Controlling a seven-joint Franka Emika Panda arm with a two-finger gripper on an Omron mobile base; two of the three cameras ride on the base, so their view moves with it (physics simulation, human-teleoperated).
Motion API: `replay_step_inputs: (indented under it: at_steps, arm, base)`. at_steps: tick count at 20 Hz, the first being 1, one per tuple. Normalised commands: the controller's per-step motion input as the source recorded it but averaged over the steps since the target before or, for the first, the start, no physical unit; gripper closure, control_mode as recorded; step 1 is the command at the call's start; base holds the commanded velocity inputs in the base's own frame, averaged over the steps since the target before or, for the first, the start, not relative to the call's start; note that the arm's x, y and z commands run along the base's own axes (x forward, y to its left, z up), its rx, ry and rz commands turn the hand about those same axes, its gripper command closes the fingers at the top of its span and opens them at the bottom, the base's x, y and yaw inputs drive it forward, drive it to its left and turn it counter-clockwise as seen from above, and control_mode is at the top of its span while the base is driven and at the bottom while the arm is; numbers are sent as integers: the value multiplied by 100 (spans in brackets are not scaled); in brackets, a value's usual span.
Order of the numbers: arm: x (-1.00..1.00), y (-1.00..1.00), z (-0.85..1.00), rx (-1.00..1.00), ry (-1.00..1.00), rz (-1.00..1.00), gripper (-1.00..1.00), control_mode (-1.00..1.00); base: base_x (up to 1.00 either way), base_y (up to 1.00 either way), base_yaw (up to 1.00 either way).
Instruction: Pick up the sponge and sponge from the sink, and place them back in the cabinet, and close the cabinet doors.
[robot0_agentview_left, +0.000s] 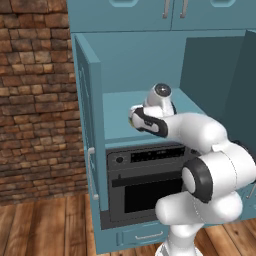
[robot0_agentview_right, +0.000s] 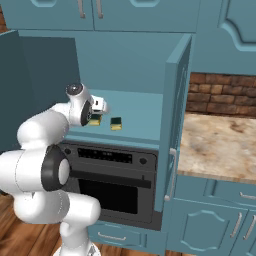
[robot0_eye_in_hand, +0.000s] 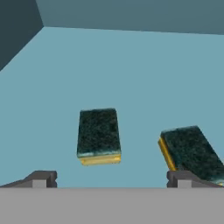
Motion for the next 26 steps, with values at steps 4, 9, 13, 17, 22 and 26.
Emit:
replay_step_inputs:
  at_steps: [4, 9, 13, 17, 22, 26]
  arm:
    - [-48, -27, 25, 0, -7, 0, -100, -100]
    - [-42, -15, 25, 0, -6, 0, -100, -100]
    - [-51, -19, 23, 0, -6, 0, -100, -100]
    - [-39, -11, 23, 0, -4, 0, -100, -100]
    - [-32, -11, 15, 0, -4, 0, -100, -100]
    - [-42, -18, 14, 0, -5, 0, -100, -100]
  base:
    - [0, 0, 0]
    - [0, 0, 0]
    - [0, 0, 0]
    - [0, 0, 0]
    - [0, 0, 0]
    - [0, 0, 0]
